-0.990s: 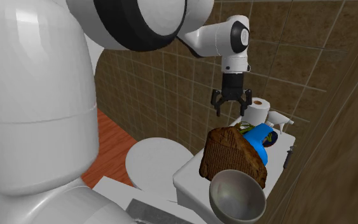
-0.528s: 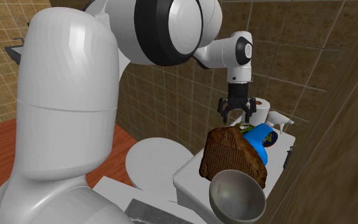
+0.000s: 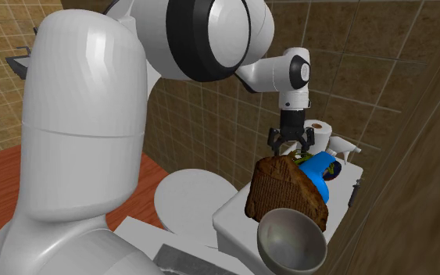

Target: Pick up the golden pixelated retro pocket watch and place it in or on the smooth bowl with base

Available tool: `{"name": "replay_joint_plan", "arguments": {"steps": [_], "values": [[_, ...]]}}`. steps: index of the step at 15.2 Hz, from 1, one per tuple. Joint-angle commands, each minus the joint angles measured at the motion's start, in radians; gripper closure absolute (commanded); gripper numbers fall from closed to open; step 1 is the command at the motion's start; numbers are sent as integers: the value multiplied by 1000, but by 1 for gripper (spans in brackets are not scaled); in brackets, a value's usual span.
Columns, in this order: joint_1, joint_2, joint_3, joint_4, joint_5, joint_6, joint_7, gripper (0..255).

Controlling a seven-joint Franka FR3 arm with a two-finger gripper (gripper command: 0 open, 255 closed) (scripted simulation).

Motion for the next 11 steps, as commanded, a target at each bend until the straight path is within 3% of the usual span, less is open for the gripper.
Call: {"name": "replay_joint_plan", "arguments": {"steps": [1,3,4,11], "values": [[0,0,0,0,0,1,0,0],[0,0,0,0,0,0,0,0],[0,0,0,0,0,0,0,255],[0,0,0,-1,0,1,0,255]]}}
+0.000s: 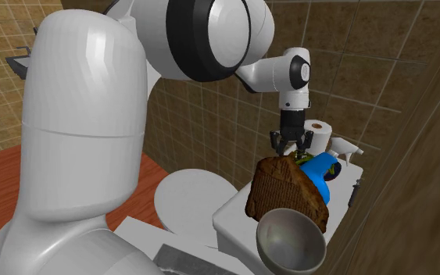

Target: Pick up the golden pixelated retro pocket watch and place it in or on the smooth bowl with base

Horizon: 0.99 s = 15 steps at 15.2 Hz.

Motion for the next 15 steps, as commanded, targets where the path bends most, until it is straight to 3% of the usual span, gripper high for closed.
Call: {"name": "replay_joint_plan", "arguments": {"steps": [1,15], "values": [[0,0,1,0,0,1,0,255],[6,-59,-5,92,-7,-147,-25,255]]}}
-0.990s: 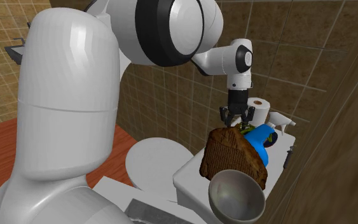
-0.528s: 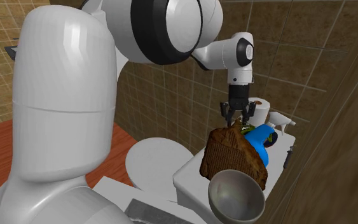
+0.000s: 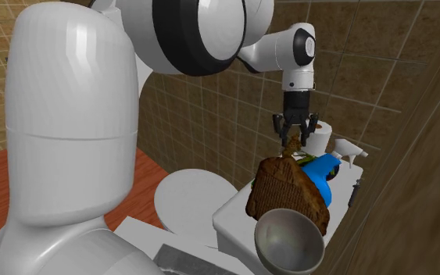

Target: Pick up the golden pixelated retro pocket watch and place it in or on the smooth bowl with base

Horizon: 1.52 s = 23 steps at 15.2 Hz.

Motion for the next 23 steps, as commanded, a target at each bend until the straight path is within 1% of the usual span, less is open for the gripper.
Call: {"name": "replay_joint_plan", "arguments": {"steps": [1,10,21,23], "values": [[1,-6,-1,20,-1,-26,-4,255],[2,-26,-4,112,-4,-135,-25,255],[1,-24,-7,253,-7,-272,-55,255],[6,-118,-13,124,-28,-233,-52,255]]}}
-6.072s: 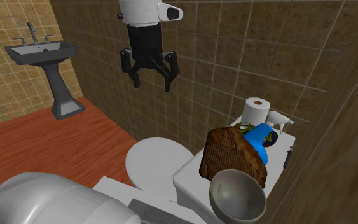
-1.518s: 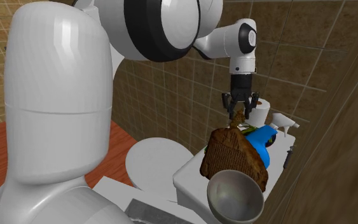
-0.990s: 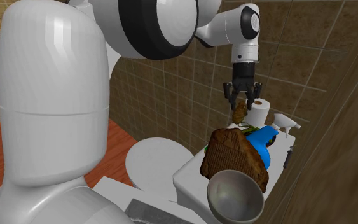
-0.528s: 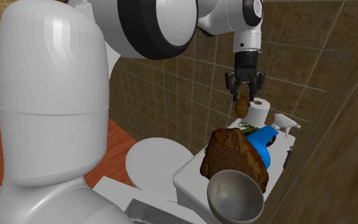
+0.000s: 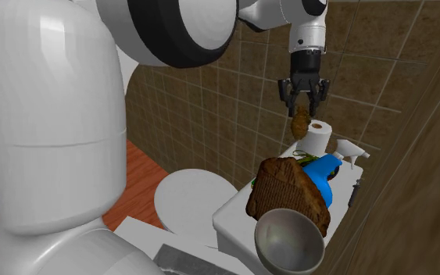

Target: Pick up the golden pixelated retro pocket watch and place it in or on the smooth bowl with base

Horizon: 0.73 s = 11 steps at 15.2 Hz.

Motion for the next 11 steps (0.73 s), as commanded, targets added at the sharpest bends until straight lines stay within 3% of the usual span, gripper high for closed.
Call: {"name": "replay_joint_plan", "arguments": {"steps": [1,11], "values": [[4,-80,-5,-104,-19,27,3,255],[-15,-478,-30,-556,-132,98,-1,255]]}}
